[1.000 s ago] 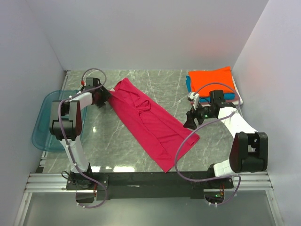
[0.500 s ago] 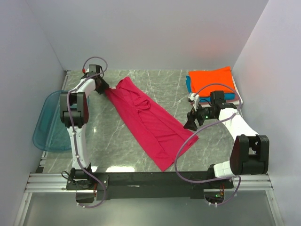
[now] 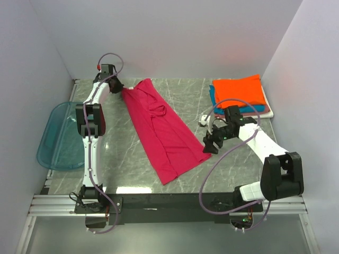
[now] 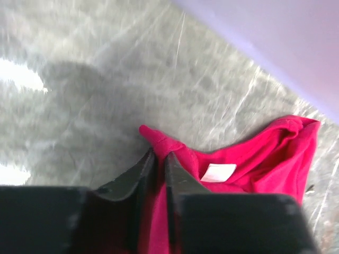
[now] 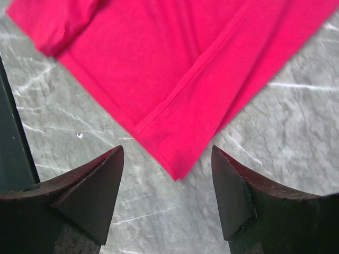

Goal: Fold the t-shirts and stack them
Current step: Fold the tshirt

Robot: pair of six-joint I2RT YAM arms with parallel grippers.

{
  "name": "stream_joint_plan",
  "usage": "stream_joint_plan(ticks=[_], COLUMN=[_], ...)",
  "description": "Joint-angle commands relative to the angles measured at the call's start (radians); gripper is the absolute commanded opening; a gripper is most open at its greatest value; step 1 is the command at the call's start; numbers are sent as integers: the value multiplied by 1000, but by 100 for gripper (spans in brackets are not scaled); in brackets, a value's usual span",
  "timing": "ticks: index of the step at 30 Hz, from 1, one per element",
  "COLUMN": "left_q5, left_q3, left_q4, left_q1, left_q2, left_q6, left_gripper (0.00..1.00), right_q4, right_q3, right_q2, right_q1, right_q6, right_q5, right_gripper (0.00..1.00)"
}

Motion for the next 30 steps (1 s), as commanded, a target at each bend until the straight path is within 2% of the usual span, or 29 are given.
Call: stream_joint_plan(ticks=[1, 4, 5, 7, 8, 9, 10, 11, 12, 14, 16, 17, 18, 19, 20, 21, 22, 24, 25, 27, 28, 30], left_q5=[59, 104, 115, 107, 89, 78, 99, 122, 150, 294, 416, 485, 481, 461, 361, 333, 299, 194, 129, -23, -80, -159], left_q3=[91, -8, -60, -239, -299, -408, -459, -508, -607, -718, -841, -884, -986, -1042, -1102, -1225, -1283, -1436, -1478, -1577, -1596, -1621], left_q4=[48, 106, 170, 252, 325, 356, 385, 412, 447, 499, 447, 424, 395, 346, 335, 332, 324, 327, 320, 309, 303, 298], left_q1=[34, 31, 31, 27, 24, 21, 17, 16, 14, 13, 5, -1, -48, -158, -232, -309, -457, -592, -734, -875, -986, -1076], left_q2=[20, -66, -160, -283, -416, -483, -608, -669, -730, -891, -979, -1072, -1124, -1237, -1296, -1348, -1394, -1502, -1546, -1562, -1547, -1505], left_q6=[34, 109, 140, 244, 278, 330, 355, 373, 393, 390, 380, 381, 422, 460, 485, 497, 492, 415, 386, 315, 288, 245], left_gripper=[18, 34, 43, 54, 63, 66, 68, 72, 76, 84, 87, 91, 90, 89, 88, 87, 85, 74, 67, 66, 66, 66], right_q4=[74, 39, 25, -15, -29, -33, -38, -53, -105, -171, -210, -214, -226, -236, -246, -268, -282, -338, -358, -416, -429, -438], right_q3=[-22, -37, -44, -74, -86, -97, -99, -91, -61, -28, -2, -1, 10, 12, 18, 24, 25, 39, 47, 53, 50, 27], right_q2=[-56, -81, -90, -119, -125, -130, -126, -116, -89, -57, -18, -9, 6, 12, 16, 20, 17, 14, 17, 14, 14, 6], right_q1=[68, 90, 90, 90, 87, 86, 82, 67, 54, 13, -7, -16, -24, -30, -35, -39, -54, -78, -99, -116, -127, -128], right_q6=[-5, -136, -263, -407, -546, -601, -686, -725, -765, -905, -954, -988, -1002, -1020, -1028, -1037, -1058, -1075, -1097, -1111, -1121, -1124], right_q5=[63, 26, 11, 5, 12, 25, 43, 48, 46, 34, 38, 43, 48, 48, 45, 37, 28, -12, -26, -49, -52, -52], right_gripper=[73, 74, 75, 78, 81, 82, 83, 83, 83, 83, 83, 83, 83, 83, 83, 83, 83, 82, 82, 81, 81, 80])
